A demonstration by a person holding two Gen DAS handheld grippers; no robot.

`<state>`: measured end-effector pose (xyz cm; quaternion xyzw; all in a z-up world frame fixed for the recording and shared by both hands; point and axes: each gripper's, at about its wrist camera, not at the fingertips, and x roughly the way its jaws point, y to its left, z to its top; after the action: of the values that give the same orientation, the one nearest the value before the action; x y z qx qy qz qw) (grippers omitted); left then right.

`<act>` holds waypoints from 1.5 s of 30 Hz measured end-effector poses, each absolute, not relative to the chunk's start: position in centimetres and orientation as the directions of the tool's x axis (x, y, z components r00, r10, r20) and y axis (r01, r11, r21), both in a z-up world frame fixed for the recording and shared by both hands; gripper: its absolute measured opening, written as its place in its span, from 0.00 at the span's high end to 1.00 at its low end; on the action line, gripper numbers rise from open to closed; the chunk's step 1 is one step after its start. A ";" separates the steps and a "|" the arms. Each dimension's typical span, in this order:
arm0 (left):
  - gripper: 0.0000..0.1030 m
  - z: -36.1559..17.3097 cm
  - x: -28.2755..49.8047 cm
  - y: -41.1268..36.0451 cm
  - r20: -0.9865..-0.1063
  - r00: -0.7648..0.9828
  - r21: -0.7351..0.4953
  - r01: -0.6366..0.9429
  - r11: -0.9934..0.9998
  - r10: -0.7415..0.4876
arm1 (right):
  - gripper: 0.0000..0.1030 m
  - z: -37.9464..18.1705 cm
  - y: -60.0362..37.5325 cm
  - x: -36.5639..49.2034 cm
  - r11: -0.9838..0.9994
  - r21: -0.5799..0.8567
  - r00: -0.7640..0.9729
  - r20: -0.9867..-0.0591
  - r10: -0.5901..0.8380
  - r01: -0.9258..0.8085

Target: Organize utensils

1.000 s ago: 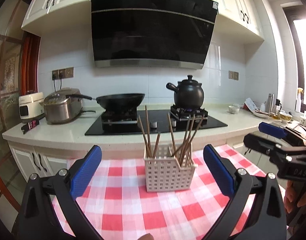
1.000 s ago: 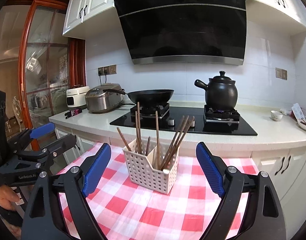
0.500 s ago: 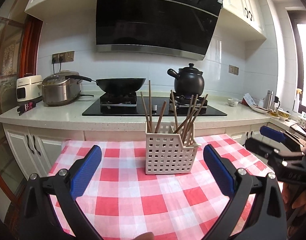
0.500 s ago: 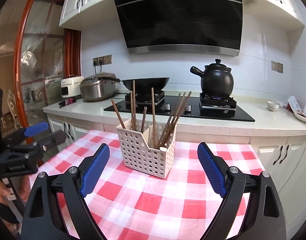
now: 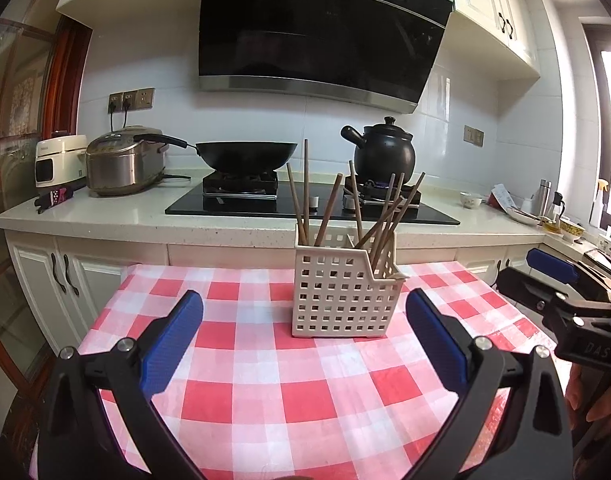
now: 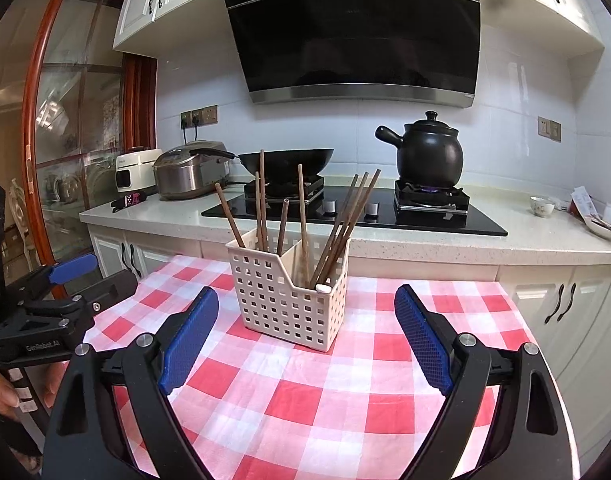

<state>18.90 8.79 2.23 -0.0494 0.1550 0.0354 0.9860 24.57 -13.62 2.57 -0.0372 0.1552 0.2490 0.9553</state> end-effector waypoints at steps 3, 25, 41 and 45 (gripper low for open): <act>0.05 2.2 18.9 8.7 -0.306 0.951 -0.078 -0.082 0.994 0.055 | 0.18 2.6 -13.7 24.5 0.871 0.009 0.826 -0.315 0.468 -0.491; 0.05 2.2 18.4 7.7 -0.282 0.960 -0.072 -0.029 0.997 0.008 | 0.18 2.5 -14.5 24.5 0.865 0.032 0.822 -0.295 0.487 -0.501; 0.05 2.3 18.2 7.0 -0.275 0.959 -0.077 0.051 0.996 -0.070 | 0.18 2.3 -14.3 24.4 0.858 0.025 0.817 -0.295 0.496 -0.512; 0.05 2.2 18.1 7.4 -0.263 0.958 -0.125 0.083 0.989 -0.114 | 0.18 2.3 -14.3 24.4 0.858 0.026 0.817 -0.292 0.497 -0.513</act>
<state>18.08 7.41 2.17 -0.0565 0.1362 -0.0500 0.9878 24.36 -14.34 2.32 -0.0269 0.1456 0.2649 0.9528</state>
